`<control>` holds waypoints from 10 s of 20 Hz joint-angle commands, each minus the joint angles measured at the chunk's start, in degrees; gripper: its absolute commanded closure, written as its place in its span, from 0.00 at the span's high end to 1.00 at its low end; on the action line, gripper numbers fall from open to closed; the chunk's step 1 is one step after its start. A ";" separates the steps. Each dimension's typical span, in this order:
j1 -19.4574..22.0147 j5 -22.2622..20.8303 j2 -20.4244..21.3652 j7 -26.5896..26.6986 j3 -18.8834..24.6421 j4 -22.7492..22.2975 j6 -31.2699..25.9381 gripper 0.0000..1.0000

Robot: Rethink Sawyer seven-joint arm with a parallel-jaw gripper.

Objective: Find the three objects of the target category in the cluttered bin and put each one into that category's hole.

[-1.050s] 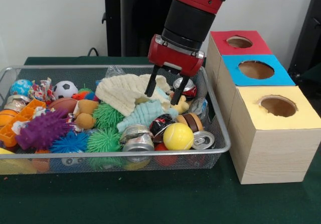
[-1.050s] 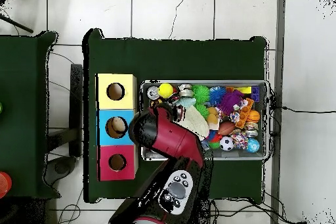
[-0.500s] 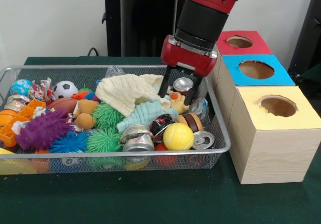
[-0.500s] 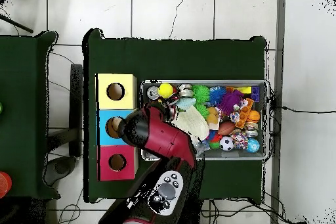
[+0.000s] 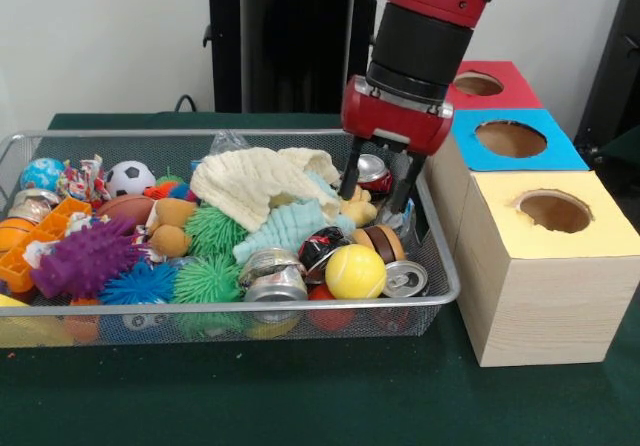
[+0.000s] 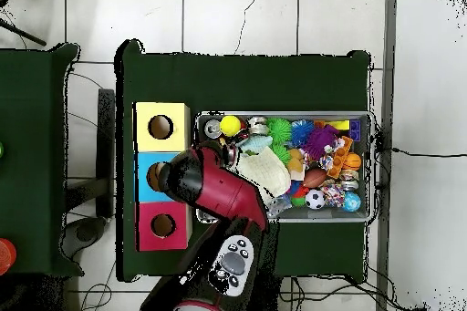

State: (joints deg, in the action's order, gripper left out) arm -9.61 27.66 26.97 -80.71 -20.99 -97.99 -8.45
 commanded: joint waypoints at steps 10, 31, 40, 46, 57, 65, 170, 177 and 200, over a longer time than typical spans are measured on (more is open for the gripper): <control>11.05 -4.04 -0.89 -15.17 20.33 -8.11 12.80 1.00; 6.58 -0.46 -2.03 -19.14 19.15 -10.92 17.83 1.00; 6.16 -1.07 -5.35 -19.70 19.97 -11.36 22.59 1.00; 5.71 -0.36 -7.00 -20.59 19.86 -11.34 23.74 1.00; 3.74 0.31 -7.32 -20.93 18.38 -12.92 21.22 1.00; 3.67 -0.22 -6.17 -20.47 17.60 -14.93 19.57 1.00; 13.31 -13.12 10.69 -19.49 19.01 -26.63 13.96 1.00; 14.46 -14.79 9.65 -20.85 20.09 -26.73 16.62 1.00; 13.84 -16.14 -2.14 -22.62 21.44 -18.54 27.80 1.00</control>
State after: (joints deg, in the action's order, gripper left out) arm 5.15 9.79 29.27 -90.23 -4.21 -124.16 16.47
